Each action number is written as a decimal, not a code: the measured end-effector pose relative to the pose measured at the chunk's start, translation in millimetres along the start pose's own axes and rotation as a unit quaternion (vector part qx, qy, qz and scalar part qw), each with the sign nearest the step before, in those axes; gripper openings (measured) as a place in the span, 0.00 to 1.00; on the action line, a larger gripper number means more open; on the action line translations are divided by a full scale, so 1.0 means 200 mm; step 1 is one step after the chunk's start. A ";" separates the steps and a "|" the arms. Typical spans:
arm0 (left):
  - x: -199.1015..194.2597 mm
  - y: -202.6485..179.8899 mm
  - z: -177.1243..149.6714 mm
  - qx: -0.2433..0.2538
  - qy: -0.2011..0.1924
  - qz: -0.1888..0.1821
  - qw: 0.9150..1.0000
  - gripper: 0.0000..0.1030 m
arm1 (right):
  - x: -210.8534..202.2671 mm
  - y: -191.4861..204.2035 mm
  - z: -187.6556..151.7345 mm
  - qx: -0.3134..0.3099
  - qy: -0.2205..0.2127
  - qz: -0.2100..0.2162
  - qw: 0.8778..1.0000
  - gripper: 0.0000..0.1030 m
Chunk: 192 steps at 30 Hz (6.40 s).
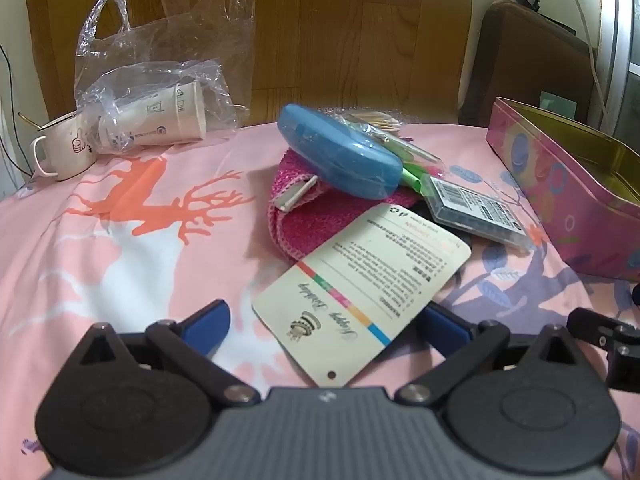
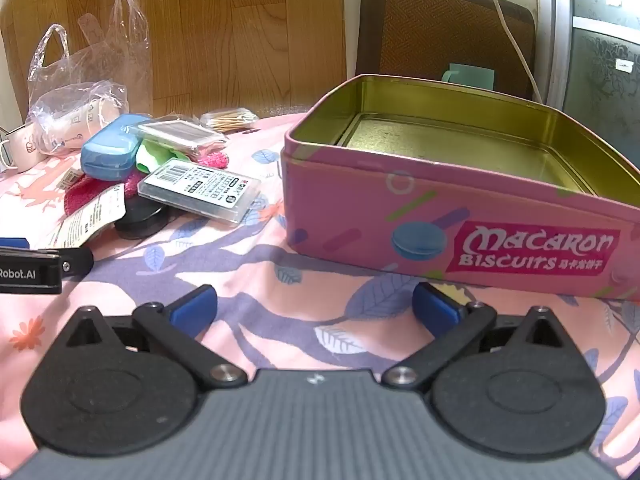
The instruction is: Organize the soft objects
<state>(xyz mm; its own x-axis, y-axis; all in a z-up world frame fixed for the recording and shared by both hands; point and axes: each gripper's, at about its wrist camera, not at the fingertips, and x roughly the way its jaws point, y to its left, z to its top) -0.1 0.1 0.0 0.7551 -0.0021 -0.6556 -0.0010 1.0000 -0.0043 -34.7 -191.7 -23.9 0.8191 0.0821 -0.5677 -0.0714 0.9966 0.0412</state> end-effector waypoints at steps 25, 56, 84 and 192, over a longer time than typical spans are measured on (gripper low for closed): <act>-0.16 0.40 -0.11 -0.082 -0.056 -0.089 0.991 0.69 | -0.08 0.07 0.06 0.025 -0.063 0.189 0.980 0.33; -0.16 0.37 -0.10 -0.065 -0.019 -0.182 0.981 0.69 | -0.31 0.22 -0.14 -0.055 -0.020 0.233 0.971 0.50; -0.15 -0.62 -0.08 0.073 0.046 -0.320 0.944 0.66 | -0.45 -0.12 -0.36 -0.013 -0.071 0.103 0.992 0.58; 0.03 -0.90 0.59 0.019 0.010 -0.300 0.954 0.69 | -0.20 -0.43 0.20 -0.030 -0.180 0.033 0.983 0.90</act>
<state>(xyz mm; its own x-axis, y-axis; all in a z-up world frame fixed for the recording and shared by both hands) 81.8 -179.0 87.1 0.5992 -0.5738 -0.5583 0.4518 0.8181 -0.3559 -39.4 -279.7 28.0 0.9588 0.1555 -0.2378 -0.1569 0.9875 0.0130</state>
